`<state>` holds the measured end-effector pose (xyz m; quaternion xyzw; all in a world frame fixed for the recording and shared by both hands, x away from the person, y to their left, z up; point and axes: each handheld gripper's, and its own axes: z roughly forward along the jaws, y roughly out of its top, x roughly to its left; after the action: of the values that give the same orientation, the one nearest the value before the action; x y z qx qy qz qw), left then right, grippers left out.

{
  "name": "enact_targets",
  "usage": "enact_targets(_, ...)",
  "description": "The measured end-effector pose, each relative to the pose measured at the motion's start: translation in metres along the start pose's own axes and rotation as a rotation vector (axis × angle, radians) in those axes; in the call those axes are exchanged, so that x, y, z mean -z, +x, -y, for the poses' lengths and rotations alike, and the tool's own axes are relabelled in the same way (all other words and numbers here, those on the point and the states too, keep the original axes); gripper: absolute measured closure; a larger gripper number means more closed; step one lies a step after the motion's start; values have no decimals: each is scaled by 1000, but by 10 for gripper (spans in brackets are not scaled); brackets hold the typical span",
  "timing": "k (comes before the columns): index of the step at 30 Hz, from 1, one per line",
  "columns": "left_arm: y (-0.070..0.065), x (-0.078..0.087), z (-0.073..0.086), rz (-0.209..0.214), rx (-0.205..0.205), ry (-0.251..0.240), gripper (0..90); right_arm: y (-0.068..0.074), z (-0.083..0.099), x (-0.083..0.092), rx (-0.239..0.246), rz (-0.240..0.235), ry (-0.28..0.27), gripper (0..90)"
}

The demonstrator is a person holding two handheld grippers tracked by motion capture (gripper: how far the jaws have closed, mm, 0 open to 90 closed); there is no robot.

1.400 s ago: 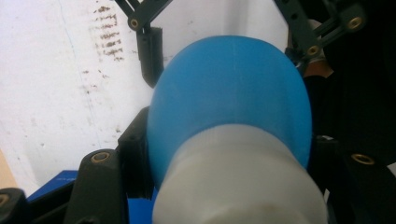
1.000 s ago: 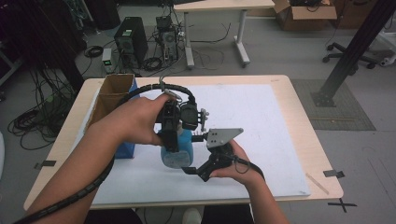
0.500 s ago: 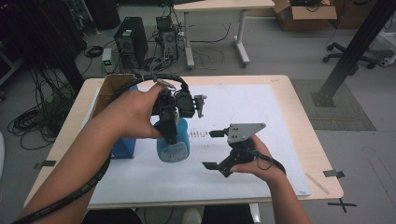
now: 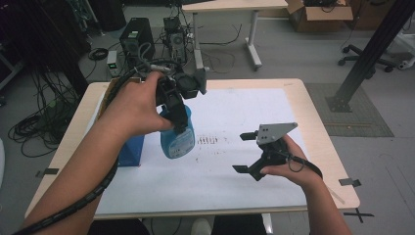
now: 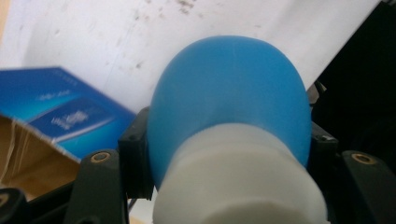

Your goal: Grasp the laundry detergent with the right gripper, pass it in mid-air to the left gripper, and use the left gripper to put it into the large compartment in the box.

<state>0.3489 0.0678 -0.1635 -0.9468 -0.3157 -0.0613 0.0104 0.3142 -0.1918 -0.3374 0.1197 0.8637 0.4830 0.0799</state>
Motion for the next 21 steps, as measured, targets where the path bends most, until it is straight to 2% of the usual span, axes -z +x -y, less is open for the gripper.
enact_targets(6,17,16,10,16,169,-9,378,-9,5,9,-6,26,86,10)
enact_targets(11,30,28,20,11,257,-32,378,-18,2,17,-9,39,136,12)
enact_targets(12,33,31,22,11,264,-26,379,-20,2,18,-5,41,150,12)
enact_targets(16,48,40,33,18,378,-59,379,-25,-6,24,8,57,198,14)
enact_targets(21,63,47,44,0,471,-59,379,-27,-13,28,22,49,231,16)
